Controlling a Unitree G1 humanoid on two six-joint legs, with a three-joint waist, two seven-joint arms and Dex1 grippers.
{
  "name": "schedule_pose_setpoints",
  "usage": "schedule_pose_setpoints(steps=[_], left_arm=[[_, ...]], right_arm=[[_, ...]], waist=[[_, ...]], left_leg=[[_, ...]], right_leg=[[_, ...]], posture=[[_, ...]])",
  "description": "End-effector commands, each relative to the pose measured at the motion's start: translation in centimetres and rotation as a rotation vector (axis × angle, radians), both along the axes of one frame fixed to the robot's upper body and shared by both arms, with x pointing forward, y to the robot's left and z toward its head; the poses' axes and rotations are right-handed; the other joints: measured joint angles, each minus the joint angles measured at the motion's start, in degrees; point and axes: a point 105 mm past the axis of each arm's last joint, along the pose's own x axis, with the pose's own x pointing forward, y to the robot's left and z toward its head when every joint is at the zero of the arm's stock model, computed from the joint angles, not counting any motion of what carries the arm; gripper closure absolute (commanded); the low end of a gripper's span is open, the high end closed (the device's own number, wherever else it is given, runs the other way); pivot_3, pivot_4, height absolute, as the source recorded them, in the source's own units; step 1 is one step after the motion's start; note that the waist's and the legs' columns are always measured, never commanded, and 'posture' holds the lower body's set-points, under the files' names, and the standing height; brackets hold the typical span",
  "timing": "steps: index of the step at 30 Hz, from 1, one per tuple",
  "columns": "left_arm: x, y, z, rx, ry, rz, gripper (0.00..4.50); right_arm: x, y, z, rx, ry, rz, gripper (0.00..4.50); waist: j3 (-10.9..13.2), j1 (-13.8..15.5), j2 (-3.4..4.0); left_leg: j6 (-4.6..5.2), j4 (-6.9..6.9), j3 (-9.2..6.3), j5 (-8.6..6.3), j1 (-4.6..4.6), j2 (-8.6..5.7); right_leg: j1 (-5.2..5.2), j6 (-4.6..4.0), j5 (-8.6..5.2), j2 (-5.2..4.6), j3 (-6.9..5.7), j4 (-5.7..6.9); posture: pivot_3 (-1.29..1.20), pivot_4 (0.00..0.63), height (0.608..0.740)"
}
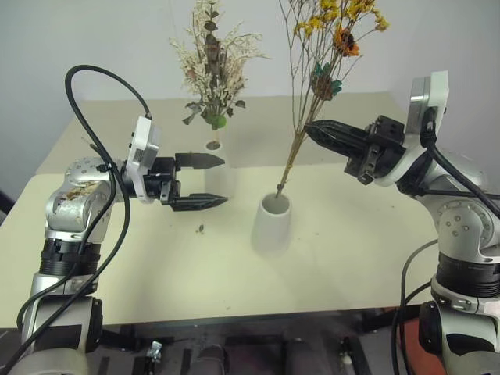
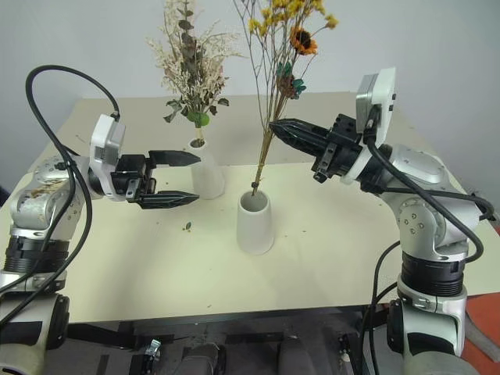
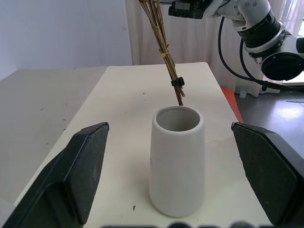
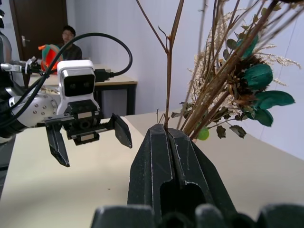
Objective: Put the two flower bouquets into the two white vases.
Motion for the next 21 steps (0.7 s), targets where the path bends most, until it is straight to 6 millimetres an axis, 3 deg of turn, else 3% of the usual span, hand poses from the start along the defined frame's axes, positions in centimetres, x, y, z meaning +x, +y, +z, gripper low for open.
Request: schedule_pose_setpoints(steps=[1, 18, 21], left_arm=[[-0.2, -0.2, 1.2, -0.003, -0.063, -0.017, 0.00], [-0.1, -0.4, 1.2, -0.011, -0.063, -0.022, 0.00], [-0.1, -0.3, 1.2, -0.010, -0.064, -0.020, 0.00]], right_arm=[[-0.8, 0.3, 0.5, -0.030, -0.076, 0.005, 4.49], [-0.2, 1.1, -3.7, -0.148, -0.104, -0.034, 4.49], [-0.4, 1.1, -4.0, -0.141, -0.096, -0.028, 3.84]], waist=[[0.00, -0.02, 0.00], [0.00, -0.02, 0.00], [0.00, 0.00, -0.01]], left_leg=[[0.00, 0.00, 0.00, 0.00, 0.00, 0.00], [0.00, 0.00, 0.00, 0.00, 0.01, 0.00], [0.00, 0.00, 0.00, 0.00, 0.01, 0.00]], right_leg=[[0.00, 0.00, 0.00, 0.00, 0.00, 0.00], [0.00, 0.00, 0.00, 0.00, 0.00, -0.02], [0.00, 0.00, 0.00, 0.00, 0.00, -0.02]], posture=[[0.00, 0.150, 0.740], [0.00, 0.150, 0.740], [0.00, 0.150, 0.740]])
